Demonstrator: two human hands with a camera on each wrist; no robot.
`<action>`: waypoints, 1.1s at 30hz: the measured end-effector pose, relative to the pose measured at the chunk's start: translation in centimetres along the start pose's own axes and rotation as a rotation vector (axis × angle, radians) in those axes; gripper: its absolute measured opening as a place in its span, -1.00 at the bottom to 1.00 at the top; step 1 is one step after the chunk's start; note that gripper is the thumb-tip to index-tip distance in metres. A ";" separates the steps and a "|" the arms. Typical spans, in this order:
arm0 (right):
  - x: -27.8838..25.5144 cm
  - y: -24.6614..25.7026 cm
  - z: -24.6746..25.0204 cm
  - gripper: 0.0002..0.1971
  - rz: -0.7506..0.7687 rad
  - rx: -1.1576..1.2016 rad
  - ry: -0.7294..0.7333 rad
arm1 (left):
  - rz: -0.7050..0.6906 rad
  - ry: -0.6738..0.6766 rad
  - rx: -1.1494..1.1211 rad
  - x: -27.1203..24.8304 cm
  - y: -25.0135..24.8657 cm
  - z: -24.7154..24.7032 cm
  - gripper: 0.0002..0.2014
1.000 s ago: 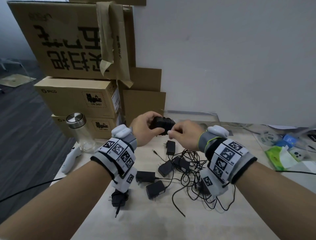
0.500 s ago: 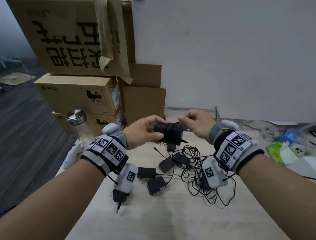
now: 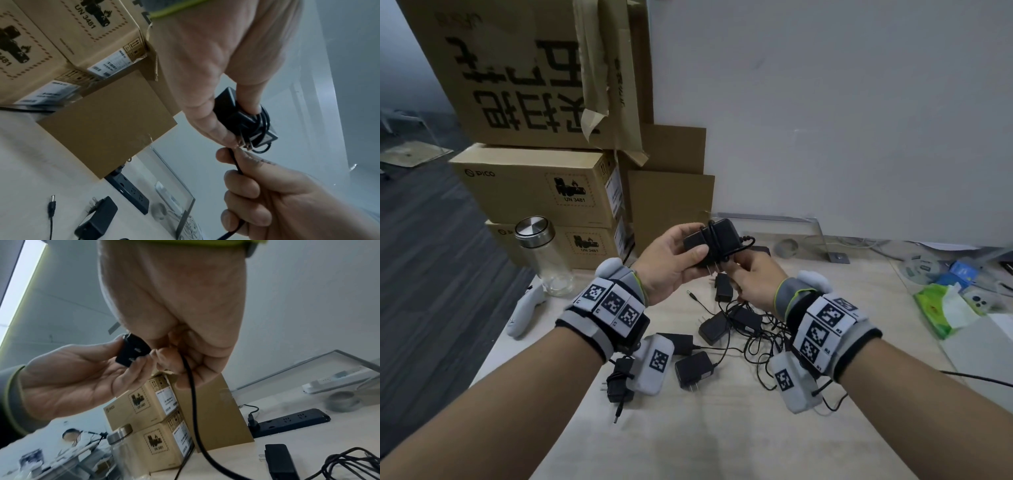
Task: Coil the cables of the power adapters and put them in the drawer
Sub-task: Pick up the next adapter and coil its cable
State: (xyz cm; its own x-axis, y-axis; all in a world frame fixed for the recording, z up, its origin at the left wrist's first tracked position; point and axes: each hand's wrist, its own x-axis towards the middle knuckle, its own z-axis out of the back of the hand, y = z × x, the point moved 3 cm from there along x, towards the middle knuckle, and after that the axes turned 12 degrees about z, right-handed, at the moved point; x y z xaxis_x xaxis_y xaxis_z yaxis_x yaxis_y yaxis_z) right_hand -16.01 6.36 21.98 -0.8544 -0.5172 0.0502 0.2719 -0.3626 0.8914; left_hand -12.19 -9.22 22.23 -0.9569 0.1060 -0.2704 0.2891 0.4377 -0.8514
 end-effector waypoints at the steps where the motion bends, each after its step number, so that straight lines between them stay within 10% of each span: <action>1: -0.1 0.0 -0.2 -0.75 0.004 0.000 0.017 | 0.007 -0.006 -0.019 0.1 0.2 0.0 -0.56; 13: -0.5 1.5 0.9 -0.78 0.083 -0.461 0.158 | -0.230 -0.490 0.783 1.2 0.1 1.6 -0.62; 23: 0.6 4.1 2.7 -0.80 0.234 -0.837 0.274 | -0.093 -0.194 1.398 0.9 0.6 0.2 -0.46; 33: 1.4 2.3 4.3 -0.79 0.181 -0.235 0.045 | 0.073 0.205 0.581 -1.4 0.5 0.4 -0.59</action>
State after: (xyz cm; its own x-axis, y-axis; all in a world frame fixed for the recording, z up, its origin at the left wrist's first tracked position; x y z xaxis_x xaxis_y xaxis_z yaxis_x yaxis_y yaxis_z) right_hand -18.47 8.15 26.03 -0.7636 -0.6218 0.1740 0.5177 -0.4285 0.7406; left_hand -10.70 -9.47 21.99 -0.9035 0.3117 -0.2943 0.2667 -0.1288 -0.9551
